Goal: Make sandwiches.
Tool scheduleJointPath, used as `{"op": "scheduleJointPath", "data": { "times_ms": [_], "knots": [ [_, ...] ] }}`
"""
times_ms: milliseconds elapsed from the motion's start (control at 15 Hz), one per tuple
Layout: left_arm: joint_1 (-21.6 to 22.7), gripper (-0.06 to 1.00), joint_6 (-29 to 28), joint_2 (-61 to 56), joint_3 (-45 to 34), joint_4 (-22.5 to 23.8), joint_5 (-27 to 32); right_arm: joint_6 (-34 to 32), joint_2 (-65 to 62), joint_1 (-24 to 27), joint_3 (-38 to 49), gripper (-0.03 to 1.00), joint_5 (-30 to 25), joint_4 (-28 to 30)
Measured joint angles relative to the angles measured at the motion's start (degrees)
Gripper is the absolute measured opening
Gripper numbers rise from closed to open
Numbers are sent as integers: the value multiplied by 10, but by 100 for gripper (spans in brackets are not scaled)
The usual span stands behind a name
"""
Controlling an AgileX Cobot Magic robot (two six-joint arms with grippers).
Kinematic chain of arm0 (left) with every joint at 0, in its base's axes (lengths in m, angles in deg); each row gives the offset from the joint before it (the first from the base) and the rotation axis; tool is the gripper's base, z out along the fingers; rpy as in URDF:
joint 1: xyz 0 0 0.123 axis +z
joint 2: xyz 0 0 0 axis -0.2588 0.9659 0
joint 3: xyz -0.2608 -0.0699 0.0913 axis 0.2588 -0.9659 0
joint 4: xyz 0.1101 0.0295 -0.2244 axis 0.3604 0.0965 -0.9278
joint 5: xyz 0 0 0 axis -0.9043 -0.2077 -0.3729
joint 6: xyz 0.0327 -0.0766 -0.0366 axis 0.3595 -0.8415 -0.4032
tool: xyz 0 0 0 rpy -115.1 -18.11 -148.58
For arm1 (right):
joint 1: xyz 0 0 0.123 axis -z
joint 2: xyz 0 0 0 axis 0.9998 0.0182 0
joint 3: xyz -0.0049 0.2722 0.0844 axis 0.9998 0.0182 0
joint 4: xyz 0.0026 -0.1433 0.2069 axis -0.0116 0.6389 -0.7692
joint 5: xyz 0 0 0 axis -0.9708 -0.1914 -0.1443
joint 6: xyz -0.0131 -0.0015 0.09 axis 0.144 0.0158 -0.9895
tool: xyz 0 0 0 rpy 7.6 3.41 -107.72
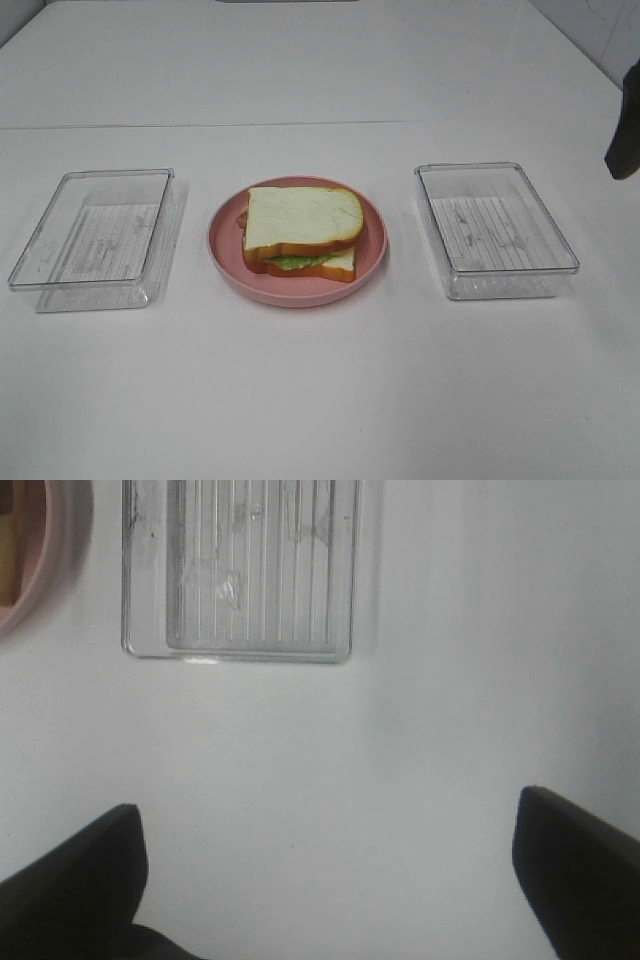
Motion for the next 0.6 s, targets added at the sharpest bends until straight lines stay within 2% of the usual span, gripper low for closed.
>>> {"op": "scheduleJointPath", "data": {
  "times_ms": [467,600],
  "knots": [
    [0,86,0,0,0,0,0,-13,-207,0,161,95,14,1],
    [0,86,0,0,0,0,0,-25,-312,0,220,95,13,1]
  ]
}}
